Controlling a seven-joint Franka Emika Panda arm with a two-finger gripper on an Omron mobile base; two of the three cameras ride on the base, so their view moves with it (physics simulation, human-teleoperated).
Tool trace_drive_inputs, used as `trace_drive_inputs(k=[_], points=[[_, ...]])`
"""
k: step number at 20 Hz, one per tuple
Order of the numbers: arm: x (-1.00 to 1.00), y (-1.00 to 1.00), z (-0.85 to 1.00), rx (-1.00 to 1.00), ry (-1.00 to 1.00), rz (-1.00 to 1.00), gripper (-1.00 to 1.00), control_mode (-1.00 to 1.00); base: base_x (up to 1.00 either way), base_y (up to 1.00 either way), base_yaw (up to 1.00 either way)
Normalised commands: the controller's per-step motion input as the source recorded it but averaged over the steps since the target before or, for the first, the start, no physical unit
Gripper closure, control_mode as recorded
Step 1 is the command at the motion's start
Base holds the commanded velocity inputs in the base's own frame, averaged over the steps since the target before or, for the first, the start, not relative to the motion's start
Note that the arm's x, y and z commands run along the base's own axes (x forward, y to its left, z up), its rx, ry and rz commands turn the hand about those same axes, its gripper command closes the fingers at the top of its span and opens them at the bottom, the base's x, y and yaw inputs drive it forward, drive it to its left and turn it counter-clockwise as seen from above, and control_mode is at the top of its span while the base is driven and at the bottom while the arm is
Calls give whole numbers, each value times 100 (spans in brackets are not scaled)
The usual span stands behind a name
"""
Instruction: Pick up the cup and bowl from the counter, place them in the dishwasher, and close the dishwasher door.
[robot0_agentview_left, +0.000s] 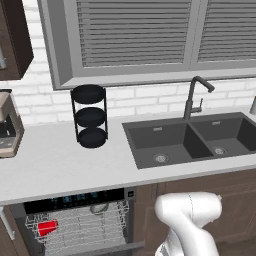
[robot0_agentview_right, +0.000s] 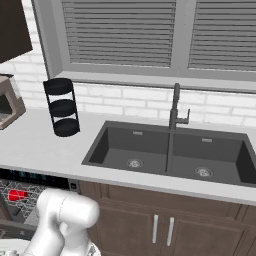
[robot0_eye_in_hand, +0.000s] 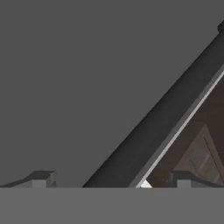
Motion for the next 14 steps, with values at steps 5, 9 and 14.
trace_drive_inputs(k=[5,9,14], points=[[100,-13,15,0,-16,0,-100,-100,0,0,0],[100,-16,19,1,-6,0,-100,-100,0,0,0],[100,-13,21,12,0,0,-100,-100,0,0,0]])
